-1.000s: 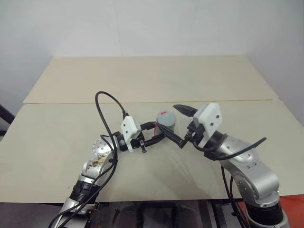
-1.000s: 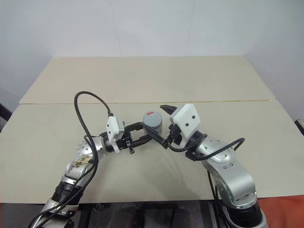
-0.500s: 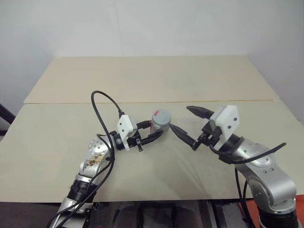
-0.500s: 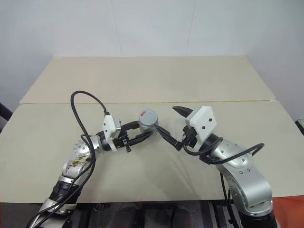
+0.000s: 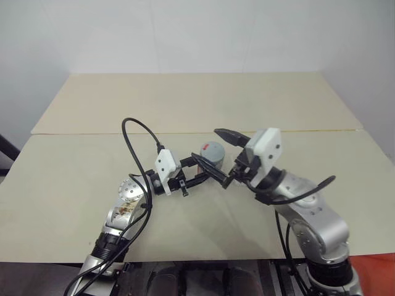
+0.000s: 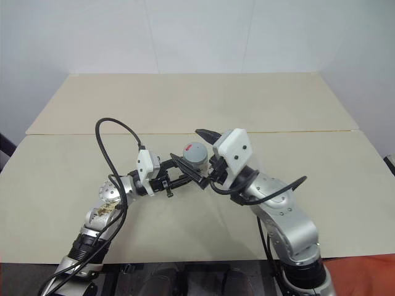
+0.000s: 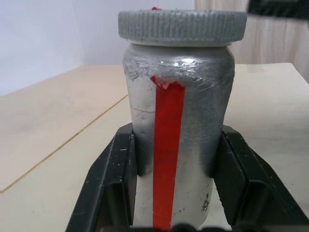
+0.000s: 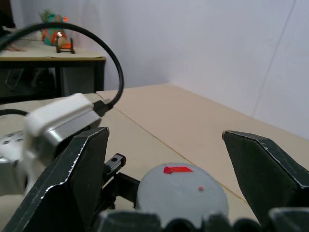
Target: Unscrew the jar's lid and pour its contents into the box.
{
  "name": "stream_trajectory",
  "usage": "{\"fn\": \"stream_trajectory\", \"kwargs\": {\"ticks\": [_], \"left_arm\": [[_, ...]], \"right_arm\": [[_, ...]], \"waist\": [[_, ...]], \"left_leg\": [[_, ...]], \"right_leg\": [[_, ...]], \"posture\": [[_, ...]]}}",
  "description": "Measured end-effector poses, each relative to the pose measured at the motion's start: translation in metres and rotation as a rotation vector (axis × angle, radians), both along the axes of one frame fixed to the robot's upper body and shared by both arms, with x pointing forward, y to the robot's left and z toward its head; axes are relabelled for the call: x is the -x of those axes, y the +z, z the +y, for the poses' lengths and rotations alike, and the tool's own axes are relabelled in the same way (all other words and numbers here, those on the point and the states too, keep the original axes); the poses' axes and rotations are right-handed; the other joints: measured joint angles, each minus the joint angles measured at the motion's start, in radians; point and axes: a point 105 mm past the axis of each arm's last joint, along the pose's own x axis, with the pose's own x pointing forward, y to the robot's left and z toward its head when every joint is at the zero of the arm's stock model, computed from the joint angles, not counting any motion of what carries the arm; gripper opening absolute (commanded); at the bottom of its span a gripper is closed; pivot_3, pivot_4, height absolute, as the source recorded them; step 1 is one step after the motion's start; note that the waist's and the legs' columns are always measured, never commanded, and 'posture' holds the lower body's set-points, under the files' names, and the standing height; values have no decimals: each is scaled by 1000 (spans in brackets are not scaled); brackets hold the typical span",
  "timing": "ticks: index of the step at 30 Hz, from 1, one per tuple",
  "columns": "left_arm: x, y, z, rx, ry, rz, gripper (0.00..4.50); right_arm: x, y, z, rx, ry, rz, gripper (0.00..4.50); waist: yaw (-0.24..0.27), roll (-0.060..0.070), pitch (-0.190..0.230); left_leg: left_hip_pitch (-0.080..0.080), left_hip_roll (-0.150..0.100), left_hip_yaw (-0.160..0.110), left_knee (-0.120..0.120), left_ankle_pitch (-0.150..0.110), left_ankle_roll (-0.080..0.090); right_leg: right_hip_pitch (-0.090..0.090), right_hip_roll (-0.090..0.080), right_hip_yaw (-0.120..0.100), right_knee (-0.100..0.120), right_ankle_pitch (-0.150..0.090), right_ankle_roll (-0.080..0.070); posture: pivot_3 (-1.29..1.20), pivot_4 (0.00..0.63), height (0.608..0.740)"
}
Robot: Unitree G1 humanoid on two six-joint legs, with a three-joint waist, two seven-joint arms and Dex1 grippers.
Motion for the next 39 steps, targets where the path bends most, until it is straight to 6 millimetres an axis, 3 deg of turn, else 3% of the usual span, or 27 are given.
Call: {"fn": "stream_trajectory", "kwargs": {"ticks": [13, 22, 39], "left_arm": [[0, 0, 0, -1, 3, -2, 1871], [-2, -2, 4, -12, 13, 5, 1871], [-3, -3, 6, -18, 18, -4, 1871]], "right_arm": [[-12, -12, -10, 26, -72, 11, 4385], [-4, -19, -22, 34, -72, 35, 4385], [6, -15, -37, 39, -85, 29, 4385]], "waist": [[-2, 0, 0], [-2, 0, 0], [-1, 0, 0]], "left_leg": [[0, 0, 0, 0, 0, 0], [0, 0, 0, 0, 0, 0], [0, 0, 0, 0, 0, 0]], "right_leg": [[0, 0, 0, 0, 0, 0], [0, 0, 0, 0, 0, 0], [0, 0, 0, 0, 0, 0]], "posture": [[0, 150, 740], [0, 150, 740], [0, 150, 740]]}}
